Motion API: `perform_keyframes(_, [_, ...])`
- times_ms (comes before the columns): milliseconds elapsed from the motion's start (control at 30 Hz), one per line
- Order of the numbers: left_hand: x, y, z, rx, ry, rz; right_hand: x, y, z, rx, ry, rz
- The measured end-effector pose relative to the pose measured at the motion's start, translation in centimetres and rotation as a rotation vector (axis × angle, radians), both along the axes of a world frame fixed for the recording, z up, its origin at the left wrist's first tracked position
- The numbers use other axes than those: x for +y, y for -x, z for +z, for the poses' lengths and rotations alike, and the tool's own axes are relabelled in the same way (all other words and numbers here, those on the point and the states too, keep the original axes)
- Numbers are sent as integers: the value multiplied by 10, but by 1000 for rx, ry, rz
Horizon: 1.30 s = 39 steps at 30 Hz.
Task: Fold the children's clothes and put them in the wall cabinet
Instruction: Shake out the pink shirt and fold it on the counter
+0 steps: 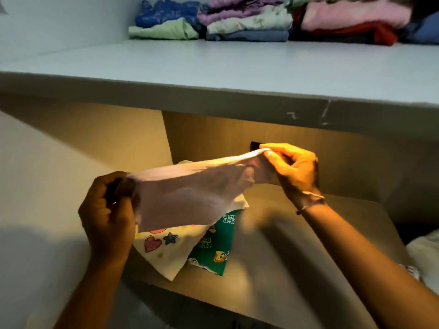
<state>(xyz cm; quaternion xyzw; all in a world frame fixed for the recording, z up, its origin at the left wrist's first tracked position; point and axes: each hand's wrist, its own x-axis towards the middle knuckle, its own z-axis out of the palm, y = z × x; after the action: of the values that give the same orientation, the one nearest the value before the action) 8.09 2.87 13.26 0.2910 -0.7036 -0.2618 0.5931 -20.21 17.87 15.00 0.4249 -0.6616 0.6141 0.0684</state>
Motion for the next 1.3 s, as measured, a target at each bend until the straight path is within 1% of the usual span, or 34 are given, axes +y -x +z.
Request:
perform_keyframes(67, [1,15,11,-42,-7,-109,31,10,11,13,13,-34])
perform_keyframes(167, [-6,63,11,-218,-123,-268,62,37,10,40,-97,-143])
perform_keyframes(233, [-6,99,7,-327,-237,-377,76,54,5,-28,-139,-200])
perform_keyframes(267, [-4,116,8,-356,-261,-427,83,61,4,-59,-144,-227])
perform_keyframes(367, [12,152,24,-341,-245,-563,109,73,14,-126,-80,-290])
perform_keyframes(467, [24,158,40,-293,-146,-655,151,67,28,-51,-87,-363])
perform_keyframes(533, [27,143,36,-326,-107,-710,183,48,25,10,-139,-378])
perform_keyframes(567, [27,134,28,-355,-117,-737,197,36,20,24,-156,-369])
perform_keyframes(633, [31,119,-7,-463,-134,-719,219,14,-4,-20,-209,-335])
perform_keyframes(700, [39,104,-51,-615,-96,-662,228,-4,-38,-136,-339,-318])
perform_keyframes(767, [47,90,-99,-829,-96,-679,236,-15,-78,-240,-585,-274])
perform_keyframes(833, [47,77,-137,-1120,1,-703,241,-24,-109,-353,-844,-176])
perform_keyframes(867, [45,75,-151,-1227,55,-696,242,-25,-121,-409,-904,-131])
perform_keyframes(900, [44,75,-158,-1264,90,-680,242,-24,-131,-445,-920,-114])
perform_keyframes(933, [44,80,-161,-1241,125,-659,238,-23,-139,-445,-929,-133])
perform_keyframes(1000, [47,100,-163,-1149,227,-647,222,-17,-154,-358,-950,-207])
perform_keyframes(1033, [50,113,-164,-1137,291,-658,214,-14,-162,-282,-967,-221])
perform_keyframes(1100, [56,135,-168,-1185,377,-673,198,-10,-177,-100,-1081,-200])
perform_keyframes(1167, [57,144,-181,-1252,416,-653,190,-4,-193,87,-1234,-192])
perform_keyframes(1200, [56,142,-190,-1281,426,-641,191,-2,-200,149,-1285,-190])
perform_keyframes(1300, [55,129,-205,-1325,407,-611,196,2,-203,211,-1338,-190])
